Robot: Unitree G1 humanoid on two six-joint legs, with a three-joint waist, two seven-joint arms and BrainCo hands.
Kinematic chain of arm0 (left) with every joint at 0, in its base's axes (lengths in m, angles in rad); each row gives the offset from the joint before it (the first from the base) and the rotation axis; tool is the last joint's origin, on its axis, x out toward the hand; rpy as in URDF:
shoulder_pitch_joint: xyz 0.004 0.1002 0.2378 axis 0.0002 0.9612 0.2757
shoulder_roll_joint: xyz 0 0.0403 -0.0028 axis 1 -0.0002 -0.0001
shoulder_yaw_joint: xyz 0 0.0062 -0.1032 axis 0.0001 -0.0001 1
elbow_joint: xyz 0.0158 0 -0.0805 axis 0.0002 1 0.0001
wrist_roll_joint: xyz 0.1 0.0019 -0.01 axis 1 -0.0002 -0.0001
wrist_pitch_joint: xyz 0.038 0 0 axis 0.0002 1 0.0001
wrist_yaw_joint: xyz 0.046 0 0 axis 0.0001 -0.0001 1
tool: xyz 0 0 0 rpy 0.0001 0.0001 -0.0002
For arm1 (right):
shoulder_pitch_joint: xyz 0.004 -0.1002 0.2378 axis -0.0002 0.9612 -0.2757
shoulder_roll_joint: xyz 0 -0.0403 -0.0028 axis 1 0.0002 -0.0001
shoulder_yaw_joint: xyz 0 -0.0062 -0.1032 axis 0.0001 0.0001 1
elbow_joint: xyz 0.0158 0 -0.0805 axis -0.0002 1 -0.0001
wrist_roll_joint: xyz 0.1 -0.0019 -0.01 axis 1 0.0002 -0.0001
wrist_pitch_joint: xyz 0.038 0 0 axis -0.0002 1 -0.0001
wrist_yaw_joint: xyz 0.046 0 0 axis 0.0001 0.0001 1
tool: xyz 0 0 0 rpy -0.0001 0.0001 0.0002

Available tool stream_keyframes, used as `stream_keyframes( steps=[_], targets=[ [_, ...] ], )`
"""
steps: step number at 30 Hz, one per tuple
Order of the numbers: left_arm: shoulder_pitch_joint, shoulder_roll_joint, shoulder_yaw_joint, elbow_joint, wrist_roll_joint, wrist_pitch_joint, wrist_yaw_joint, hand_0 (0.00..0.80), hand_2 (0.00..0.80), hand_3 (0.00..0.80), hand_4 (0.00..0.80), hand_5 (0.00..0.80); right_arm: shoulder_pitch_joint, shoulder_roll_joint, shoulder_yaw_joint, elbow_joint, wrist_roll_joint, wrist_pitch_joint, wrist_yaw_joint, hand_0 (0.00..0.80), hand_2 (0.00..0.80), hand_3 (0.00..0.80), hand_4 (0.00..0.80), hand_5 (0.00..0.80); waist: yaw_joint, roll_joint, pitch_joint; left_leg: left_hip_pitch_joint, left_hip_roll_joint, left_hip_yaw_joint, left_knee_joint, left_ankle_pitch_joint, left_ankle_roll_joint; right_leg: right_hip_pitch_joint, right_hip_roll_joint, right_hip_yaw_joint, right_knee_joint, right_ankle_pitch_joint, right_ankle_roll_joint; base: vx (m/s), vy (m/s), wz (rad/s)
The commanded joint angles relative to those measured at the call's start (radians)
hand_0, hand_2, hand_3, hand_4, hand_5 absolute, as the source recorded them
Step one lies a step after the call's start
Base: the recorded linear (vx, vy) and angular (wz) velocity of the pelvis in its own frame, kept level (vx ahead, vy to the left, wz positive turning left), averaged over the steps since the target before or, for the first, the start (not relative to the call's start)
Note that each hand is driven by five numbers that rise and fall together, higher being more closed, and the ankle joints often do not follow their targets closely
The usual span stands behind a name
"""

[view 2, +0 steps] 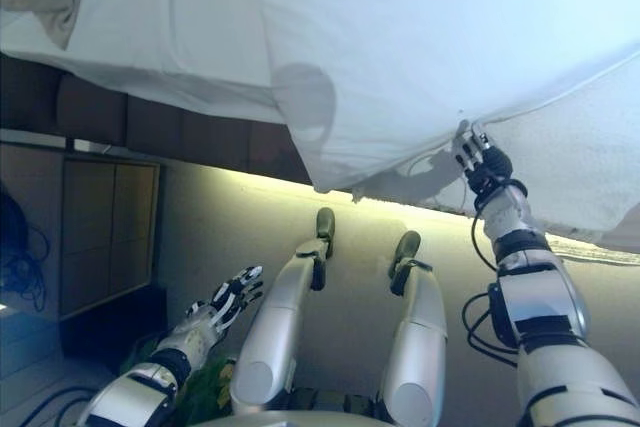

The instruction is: Make the bed neatly

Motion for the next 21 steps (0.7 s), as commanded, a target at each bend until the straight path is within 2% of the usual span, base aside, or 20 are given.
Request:
stream_keyframes(
  steps=[1, 12, 21],
  targets=[
    [0.079, 0.028, -0.018, -0.012, -0.035, -0.024, -0.018, 0.000, 0.000, 0.000, 0.000, 0.000, -0.068, -0.103, 0.022, -0.086, 0.029, -0.055, 0.020, 0.000, 0.000, 0.000, 0.000, 0.000, 0.017, 0.032, 0.008, 0.018, -0.012, 0.006, 0.060, -0.081, 0.022, 0.012, 0.007, 0.046, -0.052, 0.077, 0.048, 0.033, 0.002, 0.03],
    [0.142, 0.049, -0.006, -0.060, -0.022, -0.026, -0.046, 0.000, 0.000, 0.000, 0.000, 0.000, -0.164, -0.180, 0.046, -0.190, 0.013, -0.083, 0.024, 0.000, 0.000, 0.000, 0.000, 0.000, 0.026, 0.038, 0.008, 0.020, -0.004, 0.010, 0.090, -0.096, 0.020, 0.009, 0.004, 0.039, -0.005, 0.055, 0.037, 0.026, 0.008, -0.01],
    [0.173, 0.066, -0.003, -0.078, 0.003, -0.007, -0.047, 0.000, 0.000, 0.000, 0.000, 0.000, -0.204, -0.211, 0.057, -0.245, 0.037, -0.120, 0.023, 0.000, 0.000, 0.000, 0.000, 0.000, 0.030, 0.028, 0.008, 0.066, -0.002, 0.014, 0.065, -0.099, 0.015, 0.061, 0.012, 0.028, -0.042, 0.062, 0.040, 0.015, -0.001, 0.00]
  ],
)
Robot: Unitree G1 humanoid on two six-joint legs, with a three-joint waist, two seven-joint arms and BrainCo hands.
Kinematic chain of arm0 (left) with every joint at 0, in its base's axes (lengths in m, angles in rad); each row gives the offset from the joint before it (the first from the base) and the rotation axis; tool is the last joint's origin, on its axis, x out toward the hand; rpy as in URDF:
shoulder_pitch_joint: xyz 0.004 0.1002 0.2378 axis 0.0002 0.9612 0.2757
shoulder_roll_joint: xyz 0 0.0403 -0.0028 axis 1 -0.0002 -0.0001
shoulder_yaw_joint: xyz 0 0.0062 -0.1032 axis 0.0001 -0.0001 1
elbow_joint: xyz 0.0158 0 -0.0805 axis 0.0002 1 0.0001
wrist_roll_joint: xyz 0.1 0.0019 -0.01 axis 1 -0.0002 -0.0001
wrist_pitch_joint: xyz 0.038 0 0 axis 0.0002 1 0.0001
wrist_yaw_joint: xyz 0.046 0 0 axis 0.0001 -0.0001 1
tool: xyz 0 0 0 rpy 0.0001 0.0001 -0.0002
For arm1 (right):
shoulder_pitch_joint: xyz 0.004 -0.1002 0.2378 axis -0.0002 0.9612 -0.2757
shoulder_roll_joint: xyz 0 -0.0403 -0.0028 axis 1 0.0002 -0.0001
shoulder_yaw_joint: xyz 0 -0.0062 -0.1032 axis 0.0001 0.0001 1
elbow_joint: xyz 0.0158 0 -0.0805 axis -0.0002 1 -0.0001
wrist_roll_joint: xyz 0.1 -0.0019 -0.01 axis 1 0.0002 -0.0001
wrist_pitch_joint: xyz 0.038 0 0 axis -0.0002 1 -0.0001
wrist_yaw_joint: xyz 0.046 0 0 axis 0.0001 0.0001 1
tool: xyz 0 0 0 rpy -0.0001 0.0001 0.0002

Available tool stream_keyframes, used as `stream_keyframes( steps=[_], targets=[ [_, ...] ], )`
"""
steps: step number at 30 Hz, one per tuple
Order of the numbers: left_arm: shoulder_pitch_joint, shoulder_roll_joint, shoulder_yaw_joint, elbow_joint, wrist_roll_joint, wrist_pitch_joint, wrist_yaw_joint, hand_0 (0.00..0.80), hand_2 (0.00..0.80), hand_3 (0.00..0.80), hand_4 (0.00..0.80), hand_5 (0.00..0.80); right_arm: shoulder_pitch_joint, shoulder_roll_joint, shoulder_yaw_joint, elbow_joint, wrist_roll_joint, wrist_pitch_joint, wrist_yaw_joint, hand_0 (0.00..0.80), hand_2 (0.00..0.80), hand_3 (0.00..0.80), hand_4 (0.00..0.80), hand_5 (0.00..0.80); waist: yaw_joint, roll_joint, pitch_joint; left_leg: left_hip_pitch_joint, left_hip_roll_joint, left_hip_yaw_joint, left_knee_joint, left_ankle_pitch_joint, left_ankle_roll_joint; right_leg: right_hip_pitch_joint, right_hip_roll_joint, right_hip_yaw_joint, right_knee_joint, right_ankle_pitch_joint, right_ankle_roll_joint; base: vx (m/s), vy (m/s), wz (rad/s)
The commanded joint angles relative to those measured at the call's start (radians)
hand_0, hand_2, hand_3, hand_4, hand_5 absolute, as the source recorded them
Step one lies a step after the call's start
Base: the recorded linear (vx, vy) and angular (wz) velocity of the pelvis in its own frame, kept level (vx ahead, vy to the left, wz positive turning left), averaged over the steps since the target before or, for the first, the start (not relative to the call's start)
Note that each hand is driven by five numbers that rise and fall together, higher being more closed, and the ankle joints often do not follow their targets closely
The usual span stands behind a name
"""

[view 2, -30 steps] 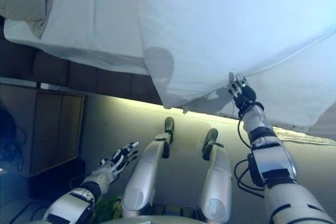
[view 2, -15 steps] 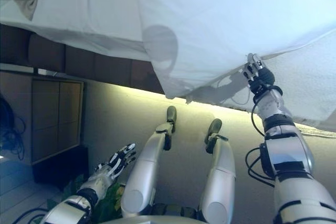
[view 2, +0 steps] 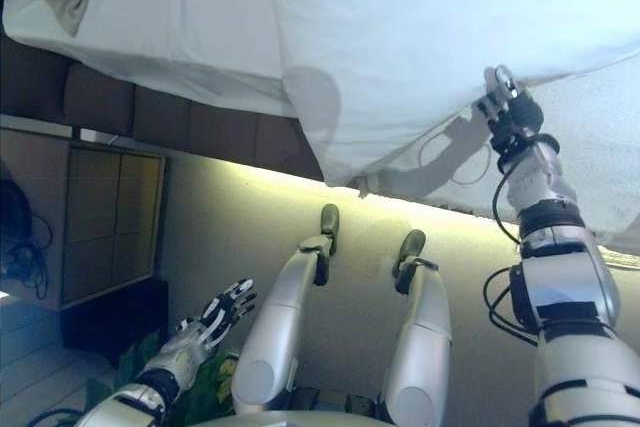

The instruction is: Make the bed neatly

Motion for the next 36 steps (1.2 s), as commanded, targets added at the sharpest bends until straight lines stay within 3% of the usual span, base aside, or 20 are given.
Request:
stream_keyframes(
  steps=[1, 9, 12, 14, 28, 36],
  targets=[
    [0.080, 0.027, -0.003, -0.018, 0.010, 0.002, -0.011, 0.000, 0.000, 0.000, 0.000, 0.000, -0.105, -0.116, 0.014, -0.111, 0.034, -0.097, 0.016, 0.000, 0.000, 0.000, 0.000, 0.000, 0.003, 0.018, 0.005, 0.084, 0.002, 0.014, 0.025, -0.094, 0.005, 0.075, 0.019, 0.018, -0.074, 0.060, 0.037, 0.035, -0.010, 0.02],
    [0.092, 0.031, 0.003, -0.012, 0.016, -0.011, -0.019, 0.000, 0.000, 0.000, 0.000, 0.000, -0.092, -0.161, -0.025, -0.072, -0.006, -0.084, -0.010, 0.000, 0.000, 0.000, 0.000, 0.000, 0.003, 0.003, 0.005, 0.132, 0.014, 0.017, 0.006, -0.095, 0.000, 0.131, 0.023, 0.006, -0.102, 0.062, 0.040, 0.046, -0.022, -0.03],
    [0.094, 0.035, -0.001, -0.013, 0.011, -0.012, -0.015, 0.000, 0.000, 0.000, 0.000, 0.000, -0.112, -0.184, -0.019, -0.058, -0.051, -0.115, -0.012, 0.000, 0.000, 0.000, 0.000, 0.000, 0.006, 0.003, 0.005, 0.134, 0.013, 0.014, 0.001, -0.092, -0.001, 0.136, 0.024, 0.002, -0.105, 0.060, 0.038, 0.023, -0.031, 0.00],
    [0.098, 0.043, 0.000, -0.014, 0.010, -0.012, -0.020, 0.000, 0.000, 0.000, 0.000, 0.000, -0.127, -0.200, -0.003, -0.071, -0.046, -0.155, 0.011, 0.800, 0.800, 0.800, 0.800, 0.800, 0.007, 0.002, 0.005, 0.136, 0.014, 0.012, -0.003, -0.090, -0.004, 0.138, 0.024, -0.001, -0.104, 0.058, 0.037, 0.017, -0.031, 0.02],
    [0.082, 0.059, 0.034, -0.065, -0.058, -0.024, -0.023, 0.000, 0.000, 0.000, 0.000, 0.000, -0.077, -0.189, 0.008, -0.108, -0.055, -0.129, 0.077, 0.800, 0.800, 0.800, 0.800, 0.800, 0.002, -0.004, 0.005, 0.157, 0.020, 0.017, 0.004, -0.095, -0.003, 0.158, 0.022, -0.011, -0.097, 0.047, 0.030, 0.001, -0.002, 0.00],
    [0.057, 0.069, 0.092, -0.144, -0.204, -0.063, -0.028, 0.000, 0.000, 0.000, 0.000, 0.000, -0.059, -0.172, 0.016, -0.096, -0.065, -0.082, 0.131, 0.800, 0.800, 0.800, 0.800, 0.800, -0.002, -0.014, 0.005, 0.211, 0.026, 0.020, -0.014, -0.091, -0.009, 0.210, 0.027, -0.009, -0.123, 0.051, 0.033, 0.000, 0.000, 0.00]
  ],
)
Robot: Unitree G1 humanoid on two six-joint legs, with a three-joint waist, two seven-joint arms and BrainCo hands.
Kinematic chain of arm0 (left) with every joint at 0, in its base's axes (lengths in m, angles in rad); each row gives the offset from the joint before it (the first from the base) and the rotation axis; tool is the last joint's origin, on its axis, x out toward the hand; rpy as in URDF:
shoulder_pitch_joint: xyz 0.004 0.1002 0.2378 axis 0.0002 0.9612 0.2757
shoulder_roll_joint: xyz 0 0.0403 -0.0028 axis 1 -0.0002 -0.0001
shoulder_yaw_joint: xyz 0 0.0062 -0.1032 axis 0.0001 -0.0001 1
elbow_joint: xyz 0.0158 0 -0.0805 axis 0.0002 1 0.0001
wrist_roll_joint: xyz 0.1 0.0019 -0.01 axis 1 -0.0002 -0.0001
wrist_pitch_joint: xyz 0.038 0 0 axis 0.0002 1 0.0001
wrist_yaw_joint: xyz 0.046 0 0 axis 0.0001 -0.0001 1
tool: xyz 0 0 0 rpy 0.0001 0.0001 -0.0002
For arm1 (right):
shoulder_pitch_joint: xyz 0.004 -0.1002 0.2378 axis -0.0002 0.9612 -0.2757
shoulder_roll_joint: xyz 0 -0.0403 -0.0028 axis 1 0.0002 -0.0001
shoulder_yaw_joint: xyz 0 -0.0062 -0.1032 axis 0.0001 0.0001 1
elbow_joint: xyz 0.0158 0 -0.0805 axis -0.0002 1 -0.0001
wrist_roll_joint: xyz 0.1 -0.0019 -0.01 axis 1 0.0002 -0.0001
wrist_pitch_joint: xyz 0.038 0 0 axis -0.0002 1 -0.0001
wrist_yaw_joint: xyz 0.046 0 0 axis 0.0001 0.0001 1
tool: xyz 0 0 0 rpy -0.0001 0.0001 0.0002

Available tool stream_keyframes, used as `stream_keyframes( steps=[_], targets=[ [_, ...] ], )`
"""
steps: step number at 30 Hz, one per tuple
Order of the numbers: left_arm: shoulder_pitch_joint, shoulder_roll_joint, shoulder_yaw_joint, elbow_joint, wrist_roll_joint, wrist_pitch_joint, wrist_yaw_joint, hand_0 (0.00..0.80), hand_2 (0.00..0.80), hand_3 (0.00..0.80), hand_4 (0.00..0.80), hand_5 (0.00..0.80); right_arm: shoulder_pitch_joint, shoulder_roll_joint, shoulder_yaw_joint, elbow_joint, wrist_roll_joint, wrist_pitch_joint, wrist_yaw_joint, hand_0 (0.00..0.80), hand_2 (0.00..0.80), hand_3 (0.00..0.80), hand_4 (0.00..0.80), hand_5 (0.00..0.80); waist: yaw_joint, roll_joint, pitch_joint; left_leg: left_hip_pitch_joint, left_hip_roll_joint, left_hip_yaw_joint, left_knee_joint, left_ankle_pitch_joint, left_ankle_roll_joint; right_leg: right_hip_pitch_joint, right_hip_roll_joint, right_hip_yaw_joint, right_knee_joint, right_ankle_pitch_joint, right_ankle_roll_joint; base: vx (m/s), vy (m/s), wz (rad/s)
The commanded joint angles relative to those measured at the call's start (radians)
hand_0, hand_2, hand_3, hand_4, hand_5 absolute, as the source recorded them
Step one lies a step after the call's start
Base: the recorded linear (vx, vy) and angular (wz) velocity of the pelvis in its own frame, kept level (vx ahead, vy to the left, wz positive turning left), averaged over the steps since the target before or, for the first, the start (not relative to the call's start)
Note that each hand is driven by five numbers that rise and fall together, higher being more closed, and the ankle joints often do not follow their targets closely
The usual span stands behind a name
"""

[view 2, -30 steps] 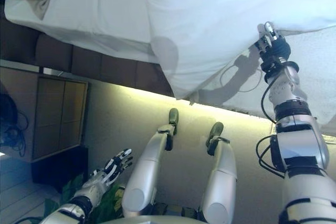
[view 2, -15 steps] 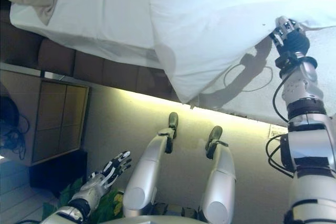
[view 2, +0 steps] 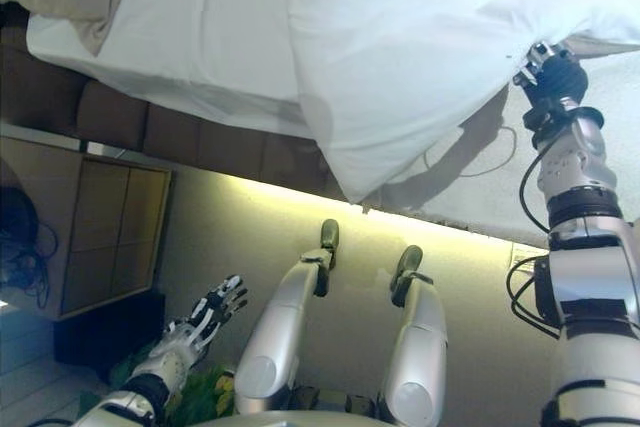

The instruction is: Make the bed neatly

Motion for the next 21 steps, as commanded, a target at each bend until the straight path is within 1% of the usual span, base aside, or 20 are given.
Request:
stream_keyframes(
  steps=[1, 2, 5, 7, 9, 10, 12, 14, 15, 19, 21],
  targets=[
    [0.019, 0.037, 0.040, -0.072, -0.083, -0.066, -0.006, 0.000, 0.000, 0.000, 0.000, 0.000, -0.040, -0.075, 0.017, -0.088, 0.000, -0.032, 0.067, 0.800, 0.800, 0.800, 0.800, 0.800, -0.001, -0.010, 0.001, 0.073, 0.025, 0.016, 0.025, -0.090, -0.022, 0.056, 0.015, -0.006, -0.045, 0.025, 0.019, 0.000, 0.000, 0.00],
    [0.005, 0.046, 0.046, -0.107, -0.104, -0.085, -0.006, 0.000, 0.000, 0.000, 0.000, 0.000, -0.032, -0.070, 0.020, -0.093, 0.005, -0.026, 0.071, 0.800, 0.800, 0.800, 0.800, 0.800, -0.002, -0.012, 0.001, 0.081, 0.026, 0.017, 0.020, -0.088, -0.023, 0.064, 0.016, -0.006, -0.052, 0.028, 0.020, -0.016, -0.027, -0.03],
    [-0.062, 0.092, 0.081, -0.268, -0.177, -0.148, 0.049, 0.000, 0.000, 0.000, 0.000, 0.000, 0.034, -0.032, 0.006, -0.121, 0.030, -0.014, 0.111, 0.800, 0.800, 0.800, 0.800, 0.800, -0.003, -0.028, 0.000, 0.128, 0.025, 0.016, -0.001, -0.083, -0.025, 0.114, 0.017, -0.011, -0.083, 0.037, 0.026, -0.008, -0.044, -0.01],
    [-0.108, 0.112, 0.082, -0.352, -0.197, -0.156, 0.087, 0.000, 0.000, 0.000, 0.000, 0.000, 0.069, 0.000, -0.001, -0.137, 0.047, -0.010, 0.130, 0.800, 0.800, 0.800, 0.800, 0.800, 0.000, -0.042, -0.006, 0.154, 0.025, 0.014, -0.017, -0.079, -0.028, 0.145, 0.017, -0.019, -0.108, 0.046, 0.031, 0.006, -0.075, 0.04],
    [-0.154, 0.114, 0.071, -0.404, -0.214, -0.148, 0.086, 0.000, 0.000, 0.000, 0.000, 0.000, 0.095, 0.037, -0.004, -0.150, 0.059, 0.001, 0.150, 0.800, 0.800, 0.800, 0.800, 0.800, 0.000, -0.058, -0.021, 0.178, 0.028, 0.011, -0.034, -0.077, -0.031, 0.178, 0.021, -0.029, -0.138, 0.056, 0.033, 0.017, -0.089, 0.00],
    [-0.177, 0.109, 0.061, -0.412, -0.210, -0.144, 0.090, 0.000, 0.000, 0.000, 0.000, 0.000, 0.101, 0.055, -0.002, -0.155, 0.058, 0.007, 0.154, 0.800, 0.800, 0.800, 0.800, 0.800, 0.000, -0.066, -0.029, 0.190, 0.030, 0.010, -0.044, -0.075, -0.033, 0.195, 0.024, -0.034, -0.155, 0.061, 0.035, 0.023, -0.080, -0.04],
    [-0.220, 0.091, 0.035, -0.410, -0.178, -0.160, 0.093, 0.000, 0.000, 0.000, 0.000, 0.000, 0.105, 0.088, 0.010, -0.158, 0.047, 0.029, 0.161, 0.800, 0.800, 0.800, 0.800, 0.800, -0.003, -0.080, -0.047, 0.217, 0.037, 0.010, -0.066, -0.068, -0.038, 0.230, 0.030, -0.041, -0.187, 0.070, 0.037, 0.033, -0.071, -0.06],
    [-0.267, 0.070, 0.005, -0.404, -0.128, -0.170, 0.120, 0.000, 0.000, 0.000, 0.000, 0.000, 0.107, 0.119, 0.029, -0.168, 0.047, 0.042, 0.154, 0.800, 0.800, 0.800, 0.800, 0.800, -0.008, -0.093, -0.066, 0.247, 0.044, 0.010, -0.095, -0.058, -0.045, 0.266, 0.037, -0.046, -0.223, 0.080, 0.040, 0.009, -0.055, -0.05],
    [-0.290, 0.059, -0.012, -0.399, -0.110, -0.172, 0.125, 0.000, 0.000, 0.000, 0.000, 0.000, 0.110, 0.135, 0.038, -0.173, 0.054, 0.047, 0.158, 0.800, 0.800, 0.800, 0.800, 0.800, -0.011, -0.100, -0.073, 0.251, 0.049, 0.019, -0.110, -0.029, -0.041, 0.276, 0.037, -0.058, -0.248, 0.109, 0.031, -0.013, -0.043, -0.04],
    [-0.342, 0.000, -0.063, -0.371, -0.087, -0.121, 0.135, 0.000, 0.000, 0.000, 0.000, 0.000, 0.125, 0.196, 0.068, -0.204, 0.047, 0.053, 0.143, 0.800, 0.800, 0.800, 0.800, 0.800, -0.027, -0.121, -0.109, 0.312, 0.061, 0.020, -0.160, -0.020, -0.052, 0.342, 0.046, -0.053, -0.318, 0.128, 0.040, 0.049, -0.023, -0.02],
    [-0.366, -0.028, -0.091, -0.345, -0.102, -0.061, 0.134, 0.000, 0.000, 0.000, 0.000, 0.000, 0.126, 0.216, 0.085, -0.222, 0.044, 0.060, 0.131, 0.800, 0.800, 0.800, 0.800, 0.800, -0.037, -0.134, -0.125, 0.341, 0.070, 0.028, -0.188, -0.015, -0.057, 0.372, 0.052, -0.049, -0.357, 0.140, 0.047, 0.051, -0.020, -0.04]
  ],
)
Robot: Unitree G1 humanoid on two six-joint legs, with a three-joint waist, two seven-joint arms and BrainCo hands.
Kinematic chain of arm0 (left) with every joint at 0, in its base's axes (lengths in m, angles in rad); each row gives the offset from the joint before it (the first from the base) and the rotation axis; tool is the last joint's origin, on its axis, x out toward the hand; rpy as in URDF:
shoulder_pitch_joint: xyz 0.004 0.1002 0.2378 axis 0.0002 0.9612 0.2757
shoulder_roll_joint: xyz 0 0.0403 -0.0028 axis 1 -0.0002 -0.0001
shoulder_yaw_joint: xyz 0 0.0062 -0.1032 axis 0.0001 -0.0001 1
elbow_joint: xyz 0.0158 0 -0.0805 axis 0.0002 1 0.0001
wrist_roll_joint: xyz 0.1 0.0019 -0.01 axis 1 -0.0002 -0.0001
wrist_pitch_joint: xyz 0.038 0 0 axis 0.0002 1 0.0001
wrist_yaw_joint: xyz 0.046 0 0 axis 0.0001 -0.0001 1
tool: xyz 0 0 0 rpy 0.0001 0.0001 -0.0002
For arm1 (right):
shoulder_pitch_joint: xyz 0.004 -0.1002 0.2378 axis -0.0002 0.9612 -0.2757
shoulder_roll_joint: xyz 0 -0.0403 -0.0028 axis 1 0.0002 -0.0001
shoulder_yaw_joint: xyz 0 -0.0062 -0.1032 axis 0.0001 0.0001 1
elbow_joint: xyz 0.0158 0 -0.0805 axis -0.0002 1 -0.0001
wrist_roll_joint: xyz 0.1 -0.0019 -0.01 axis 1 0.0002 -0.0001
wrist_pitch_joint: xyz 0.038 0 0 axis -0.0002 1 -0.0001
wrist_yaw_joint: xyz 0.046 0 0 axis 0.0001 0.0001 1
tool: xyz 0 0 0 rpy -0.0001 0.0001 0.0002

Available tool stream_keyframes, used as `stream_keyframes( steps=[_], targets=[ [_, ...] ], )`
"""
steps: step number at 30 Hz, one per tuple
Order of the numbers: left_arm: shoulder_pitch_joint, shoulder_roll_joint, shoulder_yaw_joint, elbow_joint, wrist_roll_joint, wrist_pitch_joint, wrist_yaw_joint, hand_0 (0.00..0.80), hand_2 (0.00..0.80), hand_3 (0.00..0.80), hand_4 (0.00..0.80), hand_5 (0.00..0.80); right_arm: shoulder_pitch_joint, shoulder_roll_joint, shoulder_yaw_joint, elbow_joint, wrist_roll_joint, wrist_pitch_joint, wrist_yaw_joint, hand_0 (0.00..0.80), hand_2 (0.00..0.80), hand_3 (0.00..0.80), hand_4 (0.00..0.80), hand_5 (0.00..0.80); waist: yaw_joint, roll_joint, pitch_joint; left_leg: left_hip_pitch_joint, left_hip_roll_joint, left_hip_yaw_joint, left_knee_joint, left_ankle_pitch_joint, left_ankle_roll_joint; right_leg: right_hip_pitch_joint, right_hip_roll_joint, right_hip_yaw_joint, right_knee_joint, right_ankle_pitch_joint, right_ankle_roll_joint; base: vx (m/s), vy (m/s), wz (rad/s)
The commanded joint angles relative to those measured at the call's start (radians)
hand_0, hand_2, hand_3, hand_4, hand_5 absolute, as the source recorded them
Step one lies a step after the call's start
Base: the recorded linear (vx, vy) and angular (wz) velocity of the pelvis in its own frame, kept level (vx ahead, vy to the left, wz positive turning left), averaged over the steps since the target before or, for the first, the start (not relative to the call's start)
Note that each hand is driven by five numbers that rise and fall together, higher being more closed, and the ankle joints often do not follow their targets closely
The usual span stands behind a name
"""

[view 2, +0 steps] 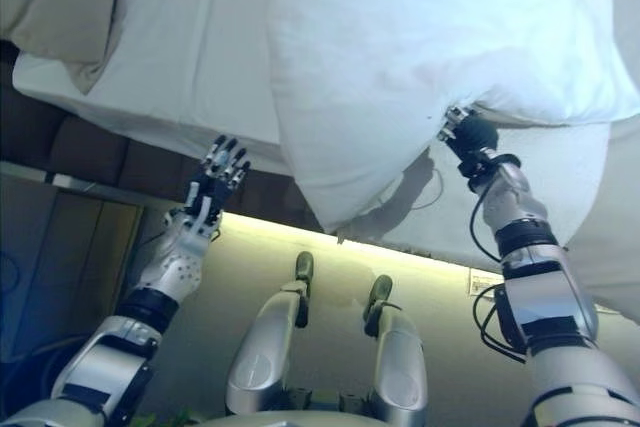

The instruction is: Make the bed neatly

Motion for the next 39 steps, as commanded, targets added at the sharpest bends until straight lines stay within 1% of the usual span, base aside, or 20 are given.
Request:
stream_keyframes(
  steps=[1, 4, 5, 6, 7, 8, 10, 11, 13, 17, 19, 23, 24, 25, 26, 27, 28, 32, 36, 39],
  targets=[
    [-0.045, -0.065, -0.059, 0.045, 0.020, 0.071, 0.005, 0.000, 0.000, 0.000, 0.000, 0.000, -0.024, 0.010, 0.038, -0.123, 0.037, -0.027, 0.030, 0.800, 0.800, 0.800, 0.800, 0.800, -0.012, -0.043, -0.113, 0.029, 0.037, 0.025, 0.016, -0.053, -0.033, 0.043, -0.012, -0.008, -0.112, 0.079, 0.041, 0.048, -0.025, -0.07],
    [-0.065, -0.110, -0.089, 0.087, -0.044, 0.193, -0.037, 0.000, 0.000, 0.000, 0.000, 0.000, -0.025, 0.029, 0.060, -0.146, 0.036, -0.017, 0.015, 0.800, 0.800, 0.800, 0.800, 0.800, -0.025, -0.061, -0.132, 0.059, 0.046, 0.035, -0.009, -0.053, -0.037, 0.073, -0.002, -0.006, -0.146, 0.088, 0.046, 0.044, -0.039, -0.11],
    [-0.068, -0.124, -0.096, 0.098, -0.063, 0.218, -0.043, 0.000, 0.000, 0.000, 0.000, 0.000, -0.027, 0.035, 0.063, -0.147, 0.034, -0.020, 0.013, 0.800, 0.800, 0.800, 0.800, 0.800, -0.027, -0.065, -0.134, 0.064, 0.048, 0.037, -0.013, -0.053, -0.038, 0.079, 0.000, -0.005, -0.152, 0.090, 0.048, 0.021, -0.051, -0.07],
    [-0.073, -0.142, -0.110, 0.114, -0.121, 0.277, -0.055, 0.000, 0.000, 0.000, 0.000, 0.000, -0.034, 0.042, 0.071, -0.147, 0.040, -0.023, 0.009, 0.800, 0.800, 0.800, 0.800, 0.800, -0.030, -0.069, -0.136, 0.068, 0.050, 0.040, -0.017, -0.054, -0.037, 0.084, 0.002, -0.004, -0.158, 0.092, 0.048, 0.011, -0.045, -0.05],
    [-0.073, -0.153, -0.115, 0.124, -0.152, 0.302, -0.053, 0.000, 0.000, 0.000, 0.000, 0.000, -0.038, 0.046, 0.074, -0.146, 0.044, -0.024, 0.009, 0.800, 0.800, 0.800, 0.800, 0.800, -0.031, -0.072, -0.137, 0.071, 0.052, 0.041, -0.018, -0.056, -0.037, 0.086, 0.004, -0.003, -0.159, 0.092, 0.049, 0.016, -0.056, 0.00],
    [-0.072, -0.176, -0.125, 0.150, -0.192, 0.350, -0.065, 0.000, 0.000, 0.000, 0.000, 0.000, -0.048, 0.053, 0.080, -0.140, 0.059, -0.028, 0.009, 0.800, 0.800, 0.800, 0.800, 0.800, -0.034, -0.077, -0.140, 0.075, 0.054, 0.044, -0.020, -0.058, -0.036, 0.091, 0.007, -0.004, -0.163, 0.092, 0.048, 0.018, -0.056, -0.01],
    [-0.068, -0.200, -0.137, 0.170, -0.262, 0.378, -0.064, 0.000, 0.000, 0.000, 0.000, 0.000, -0.058, 0.063, 0.086, -0.145, 0.063, -0.032, 0.001, 0.800, 0.800, 0.800, 0.800, 0.800, -0.036, -0.086, -0.140, 0.073, 0.057, 0.044, -0.012, -0.065, -0.037, 0.094, 0.010, -0.003, -0.167, 0.092, 0.048, 0.014, -0.065, -0.03],
    [-0.062, -0.220, -0.138, 0.183, -0.334, 0.419, -0.058, 0.000, 0.000, 0.000, 0.000, 0.000, -0.067, 0.074, 0.090, -0.146, 0.067, -0.039, -0.001, 0.800, 0.800, 0.800, 0.800, 0.800, -0.037, -0.093, -0.139, 0.072, 0.058, 0.044, -0.008, -0.068, -0.037, 0.095, 0.013, -0.001, -0.171, 0.093, 0.048, 0.002, -0.066, -0.01],
    [-0.052, -0.246, -0.133, 0.209, -0.403, 0.466, -0.055, 0.000, 0.000, 0.000, 0.000, 0.000, -0.075, 0.085, 0.096, -0.153, 0.076, -0.045, -0.011, 0.800, 0.800, 0.800, 0.800, 0.800, -0.038, -0.104, -0.136, 0.068, 0.063, 0.043, 0.000, -0.073, -0.038, 0.096, 0.017, 0.000, -0.173, 0.094, 0.046, -0.006, -0.066, -0.01],
    [-0.035, -0.301, -0.143, 0.258, -0.532, 0.531, -0.029, 0.000, 0.000, 0.000, 0.000, 0.000, -0.077, 0.113, 0.102, -0.187, 0.091, -0.072, -0.046, 0.800, 0.800, 0.800, 0.800, 0.800, -0.039, -0.126, -0.128, 0.064, 0.069, 0.041, 0.009, -0.082, -0.039, 0.103, 0.023, 0.003, -0.183, 0.096, 0.045, -0.001, -0.076, -0.06],
    [-0.024, -0.321, -0.142, 0.281, -0.574, 0.578, -0.026, 0.000, 0.000, 0.000, 0.000, 0.000, -0.071, 0.125, 0.101, -0.206, 0.099, -0.078, -0.052, 0.800, 0.800, 0.800, 0.800, 0.800, -0.040, -0.140, -0.126, 0.064, 0.073, 0.042, 0.010, -0.087, -0.038, 0.107, 0.027, 0.004, -0.191, 0.098, 0.045, -0.002, -0.108, -0.07],
    [-0.015, -0.343, -0.152, 0.287, -0.642, 0.625, 0.012, 0.000, 0.000, 0.000, 0.000, 0.000, -0.054, 0.144, 0.105, -0.239, 0.096, -0.083, -0.056, 0.800, 0.800, 0.800, 0.800, 0.800, -0.043, -0.154, -0.118, 0.060, 0.075, 0.043, 0.015, -0.091, -0.040, 0.109, 0.031, 0.008, -0.197, 0.103, 0.046, -0.008, -0.092, -0.07],
    [-0.014, -0.346, -0.154, 0.287, -0.644, 0.638, 0.016, 0.072, 0.072, 0.072, 0.072, 0.072, -0.048, 0.149, 0.107, -0.248, 0.093, -0.084, -0.058, 0.800, 0.800, 0.800, 0.800, 0.800, -0.045, -0.156, -0.116, 0.059, 0.076, 0.044, 0.016, -0.092, -0.041, 0.108, 0.031, 0.010, -0.197, 0.104, 0.046, -0.009, -0.055, -0.02],
    [-0.015, -0.351, -0.156, 0.288, -0.649, 0.641, 0.022, 0.182, 0.182, 0.182, 0.182, 0.182, -0.046, 0.152, 0.109, -0.253, 0.093, -0.084, -0.061, 0.800, 0.800, 0.800, 0.800, 0.800, -0.046, -0.157, -0.115, 0.058, 0.076, 0.045, 0.017, -0.092, -0.041, 0.108, 0.031, 0.011, -0.198, 0.104, 0.046, -0.015, -0.051, -0.02],
    [-0.019, -0.356, -0.160, 0.288, -0.659, 0.642, 0.038, 0.264, 0.264, 0.264, 0.264, 0.264, -0.045, 0.156, 0.112, -0.260, 0.092, -0.083, -0.064, 0.800, 0.800, 0.800, 0.800, 0.800, -0.048, -0.158, -0.113, 0.057, 0.077, 0.047, 0.017, -0.092, -0.041, 0.106, 0.032, 0.013, -0.199, 0.105, 0.046, -0.024, -0.046, -0.02],
    [-0.023, -0.360, -0.167, 0.287, -0.669, 0.645, 0.066, 0.220, 0.220, 0.220, 0.220, 0.220, -0.045, 0.158, 0.114, -0.264, 0.092, -0.082, -0.064, 0.800, 0.800, 0.800, 0.800, 0.800, -0.051, -0.159, -0.110, 0.056, 0.078, 0.049, 0.018, -0.092, -0.042, 0.105, 0.032, 0.014, -0.200, 0.107, 0.046, -0.037, -0.047, -0.02],
    [-0.030, -0.365, -0.171, 0.287, -0.686, 0.650, 0.105, 0.000, 0.000, 0.000, 0.000, 0.000, -0.047, 0.160, 0.118, -0.269, 0.095, -0.080, -0.068, 0.800, 0.800, 0.800, 0.800, 0.800, -0.053, -0.159, -0.106, 0.053, 0.079, 0.051, 0.021, -0.092, -0.042, 0.103, 0.032, 0.016, -0.199, 0.108, 0.045, -0.043, -0.037, -0.02],
    [-0.053, -0.381, -0.184, 0.286, -0.749, 0.646, 0.111, 0.000, 0.000, 0.000, 0.000, 0.000, -0.053, 0.172, 0.129, -0.291, 0.094, -0.074, -0.078, 0.800, 0.800, 0.800, 0.800, 0.800, -0.063, -0.160, -0.095, 0.050, 0.081, 0.052, 0.025, -0.091, -0.045, 0.097, 0.035, 0.024, -0.197, 0.109, 0.046, -0.025, -0.019, -0.02],
    [-0.073, -0.409, -0.200, 0.253, -0.851, 0.637, -0.001, 0.000, 0.000, 0.000, 0.000, 0.000, -0.043, 0.188, 0.144, -0.323, 0.098, -0.084, -0.068, 0.800, 0.800, 0.800, 0.800, 0.800, -0.075, -0.168, -0.088, 0.051, 0.083, 0.058, 0.019, -0.091, -0.047, 0.089, 0.040, 0.035, -0.198, 0.111, 0.046, -0.019, -0.037, -0.07],
    [-0.086, -0.424, -0.205, 0.222, -0.901, 0.592, -0.054, 0.000, 0.000, 0.000, 0.000, 0.000, -0.025, 0.199, 0.155, -0.360, 0.104, -0.097, -0.072, 0.800, 0.800, 0.800, 0.800, 0.800, -0.083, -0.179, -0.084, 0.049, 0.090, 0.064, 0.019, -0.093, -0.051, 0.086, 0.044, 0.039, -0.199, 0.112, 0.046, -0.018, -0.050, -0.05]
  ],
)
